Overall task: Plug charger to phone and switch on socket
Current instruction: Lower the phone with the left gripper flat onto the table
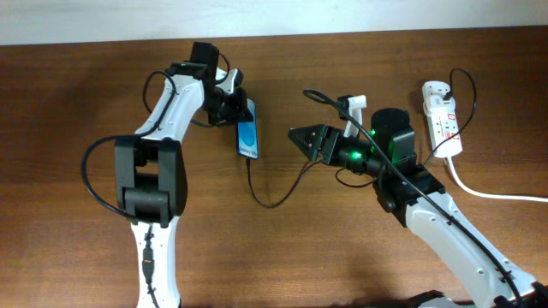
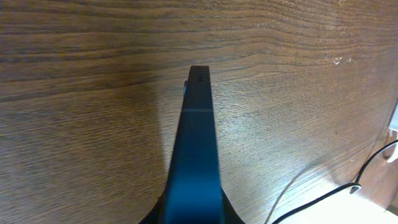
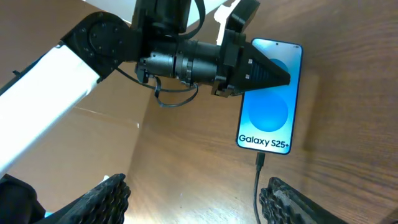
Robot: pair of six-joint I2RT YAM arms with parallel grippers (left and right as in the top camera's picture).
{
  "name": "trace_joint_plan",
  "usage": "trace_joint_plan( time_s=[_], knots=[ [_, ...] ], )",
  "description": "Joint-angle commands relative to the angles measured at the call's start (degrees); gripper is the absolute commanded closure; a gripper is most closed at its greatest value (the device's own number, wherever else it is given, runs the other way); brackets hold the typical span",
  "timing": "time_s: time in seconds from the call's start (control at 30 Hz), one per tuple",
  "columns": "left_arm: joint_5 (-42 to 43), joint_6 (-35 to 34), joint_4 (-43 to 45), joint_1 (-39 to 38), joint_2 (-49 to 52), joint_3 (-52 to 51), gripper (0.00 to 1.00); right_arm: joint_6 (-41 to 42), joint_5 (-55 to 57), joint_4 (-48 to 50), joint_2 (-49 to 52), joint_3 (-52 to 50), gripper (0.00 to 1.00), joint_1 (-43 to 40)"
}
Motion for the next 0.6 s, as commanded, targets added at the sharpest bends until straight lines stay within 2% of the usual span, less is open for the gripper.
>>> trace_joint_plan(
  time_s=[0.0,0.13,0.2,0.23,0.37,0.57],
  knots=[
    [-4.6,1.3,-0.1,-1.5,-1.1,0.8,1.0,-1.0,0.5,-0.7,0.0,0.5,0.27,-0.3],
    [-6.6,1.3,-0.2,-2.5,-1.1,0.8,0.99,-1.0,0.5,-0.8,0.0,0.5,0.27,-0.3],
    [-6.6,1.3,-0.2,-2.6,-1.1,0.8,0.88,-1.0,0.5,-0.8,0.0,0.5,0.27,-0.3],
    [-6.6,1.3,-0.2,-2.6,-1.1,0.8,0.86,-1.0,0.5,-0.8,0.0,0.5,0.27,-0.3],
    [-6.6,1.3,-0.3,-2.6,-1.1,0.8,0.79,-1.0,0.5,-0.8,0.0,0.5,0.27,-0.3],
    [-6.6,1.3,-0.3,-2.6,-1.1,0.8,0.74,-1.0,0.5,-0.8,0.0,0.5,0.27,-0.3]
  ],
)
